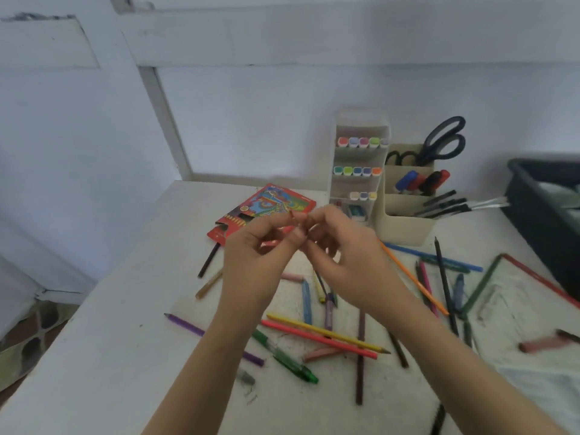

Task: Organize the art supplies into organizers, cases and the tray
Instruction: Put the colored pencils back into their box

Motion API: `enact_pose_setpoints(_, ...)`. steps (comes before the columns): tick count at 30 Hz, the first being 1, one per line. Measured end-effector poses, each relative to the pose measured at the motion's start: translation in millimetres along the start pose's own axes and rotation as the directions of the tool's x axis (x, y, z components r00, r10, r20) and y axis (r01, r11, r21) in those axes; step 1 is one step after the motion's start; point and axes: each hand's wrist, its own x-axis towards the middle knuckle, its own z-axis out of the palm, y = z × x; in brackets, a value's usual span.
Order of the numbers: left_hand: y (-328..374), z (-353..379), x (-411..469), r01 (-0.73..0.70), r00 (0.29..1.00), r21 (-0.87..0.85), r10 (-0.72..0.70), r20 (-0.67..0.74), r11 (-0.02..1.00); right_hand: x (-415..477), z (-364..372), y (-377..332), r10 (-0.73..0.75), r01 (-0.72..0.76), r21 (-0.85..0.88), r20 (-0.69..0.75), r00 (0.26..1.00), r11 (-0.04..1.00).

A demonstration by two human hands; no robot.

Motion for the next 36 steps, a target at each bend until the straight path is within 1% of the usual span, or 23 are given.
enact_pose_setpoints(3,6.1,17.0,2.6,-0.013,0.998,0.024,0.011,0.065,1.0,3.0,-35.4,1.0,0.031,-0.038,-0.081,-0.09,0.995,0.996)
enact_pose_setpoints(5,5.7,26.3,1.4,-0.024,0.996,0.033,0.021,0.087,0.999,4.9,-62.2,4.2,0.033,-0.06,-0.119,-0.224,0.974,0.991)
enact_pose_setpoints(9,-5.9,31.7,-3.1,0.04,0.994,0.071,-0.047,0.099,0.997,10.6,-105.0,25.2,-0.012,-0.125,-0.251,-0.483,0.876,0.96)
enact_pose_setpoints(13,-18.6,32.1,-0.7,0.098,0.993,0.08,-0.104,0.064,0.992,10.1,-124.3,48.0,-0.009,-0.232,-0.305,-0.623,0.782,0.924)
enact_pose_setpoints(15,-21.8,33.3,0.8,0.119,0.991,0.081,-0.124,0.057,0.99,7.2,-125.8,58.0,0.012,-0.277,-0.322,-0.632,0.775,0.905)
enact_pose_setpoints(20,-27.0,37.1,3.7,0.148,0.987,0.087,-0.152,0.047,0.985,3.0,-116.9,78.4,0.12,-0.382,-0.386,-0.554,0.824,0.84)
enact_pose_setpoints(21,-27.4,39.1,3.6,0.152,0.986,0.085,-0.157,0.049,0.985,2.4,-115.9,82.5,0.133,-0.4,-0.419,-0.537,0.833,0.815)
enact_pose_setpoints(23,-28.6,44.1,3.8,0.159,0.985,0.078,-0.164,0.058,0.984,1.0,-116.5,88.0,0.154,-0.427,-0.528,-0.483,0.862,0.734)
enact_pose_setpoints(25,-30.3,48.8,3.5,0.161,0.983,0.078,-0.167,0.072,0.984,-2.8,-117.0,90.2,0.188,-0.425,-0.622,-0.411,0.892,0.657)
enact_pose_setpoints(26,-30.8,54.4,2.8,0.158,0.982,0.073,-0.165,0.089,0.985,-8.1,-120.0,90.6,0.184,-0.41,-0.644,-0.39,0.902,0.646)
enact_pose_setpoints(27,-31.8,58.6,2.6,0.154,0.982,0.065,-0.16,0.101,0.986,-12.5,-121.1,89.0,0.159,-0.385,-0.646,-0.381,0.911,0.659)
enact_pose_setpoints(29,-32.8,72.9,1.1,0.148,0.98,0.047,-0.153,0.128,0.988,-26.0,-129.5,85.0,0.088,-0.346,-0.633,-0.403,0.911,0.692)
enact_pose_setpoints(31,-32.8,90.1,-1.9,0.135,0.976,0.05,-0.142,0.167,0.99,-40.7,-145.8,83.3,0.037,-0.339,-0.631,-0.441,0.897,0.698)
enact_pose_setpoints(34,-29.1,121.0,-8.9,0.096,0.962,0.084,-0.115,0.248,0.992,-64.5,-186.8,86.3,0.084,-0.404,-0.632,-0.473,0.877,0.661)
enact_pose_setpoints(36,-22.4,147.6,-13.7,0.042,0.948,0.096,-0.07,0.312,0.994,-82.7,-220.3,90.0,0.163,-0.467,-0.662,-0.469,0.868,0.586)
